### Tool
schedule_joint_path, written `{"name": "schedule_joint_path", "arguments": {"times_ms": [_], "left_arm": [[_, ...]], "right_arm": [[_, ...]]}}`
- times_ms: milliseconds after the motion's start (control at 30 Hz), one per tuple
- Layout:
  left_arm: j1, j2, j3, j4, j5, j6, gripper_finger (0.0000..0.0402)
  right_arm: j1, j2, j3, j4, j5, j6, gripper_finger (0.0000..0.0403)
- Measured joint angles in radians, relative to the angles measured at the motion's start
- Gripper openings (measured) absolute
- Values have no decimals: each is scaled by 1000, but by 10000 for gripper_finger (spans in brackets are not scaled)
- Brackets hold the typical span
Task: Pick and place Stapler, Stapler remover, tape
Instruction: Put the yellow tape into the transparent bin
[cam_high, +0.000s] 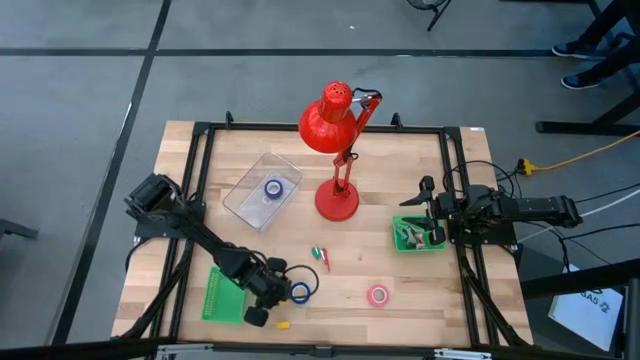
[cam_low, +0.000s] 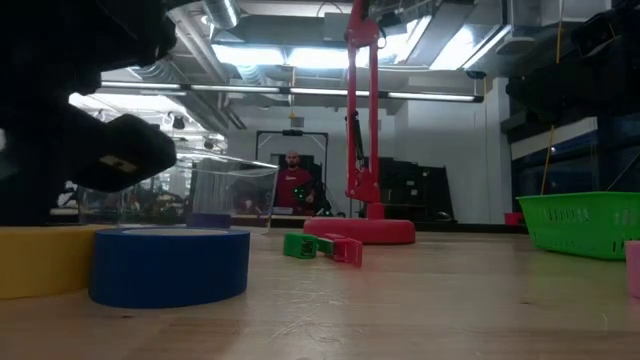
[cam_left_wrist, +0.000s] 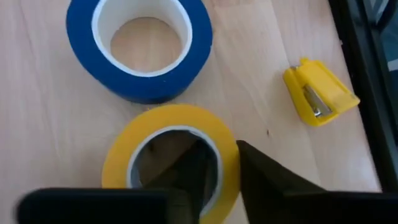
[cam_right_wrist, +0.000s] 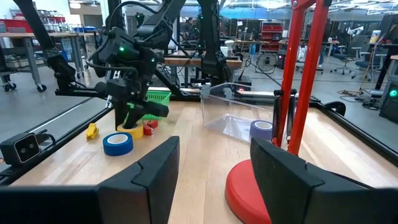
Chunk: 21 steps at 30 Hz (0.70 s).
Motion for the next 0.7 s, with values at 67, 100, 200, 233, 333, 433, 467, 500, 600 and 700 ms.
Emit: {"name": "schedule_joint_path", "arguments": {"times_ms": [67,100,200,233,333,433,467,500,600,700], "left_arm": [[3,-2,0,-1,5,-21,39],[4,-2,1,-1,6,-31,34],[7,-3,1,5,8,-59,34],[7,-8,0,6,8,-63,34],[9,-17,7,-3,8,-65,34],[12,-39,34,-25,-3,-59,34],[13,-47,39,-47,-11,-53,34],[15,-50,43,-76,-23,-47,34],[25,-62,54,-111,-54,-17,34],[41,-83,60,-108,-60,-1,34]], "right_arm": [[0,0,0,0,0,0,199],[0,0,0,0,0,0,199],[0,0,0,0,0,0,199],[0,0,0,0,0,0,199],[0,0,0,0,0,0,199],[0,0,0,0,0,0,199],[0,0,0,0,0,0,199],[0,0,0,0,0,0,199],[0,0,0,0,0,0,199],[0,0,0,0,0,0,199]]}}
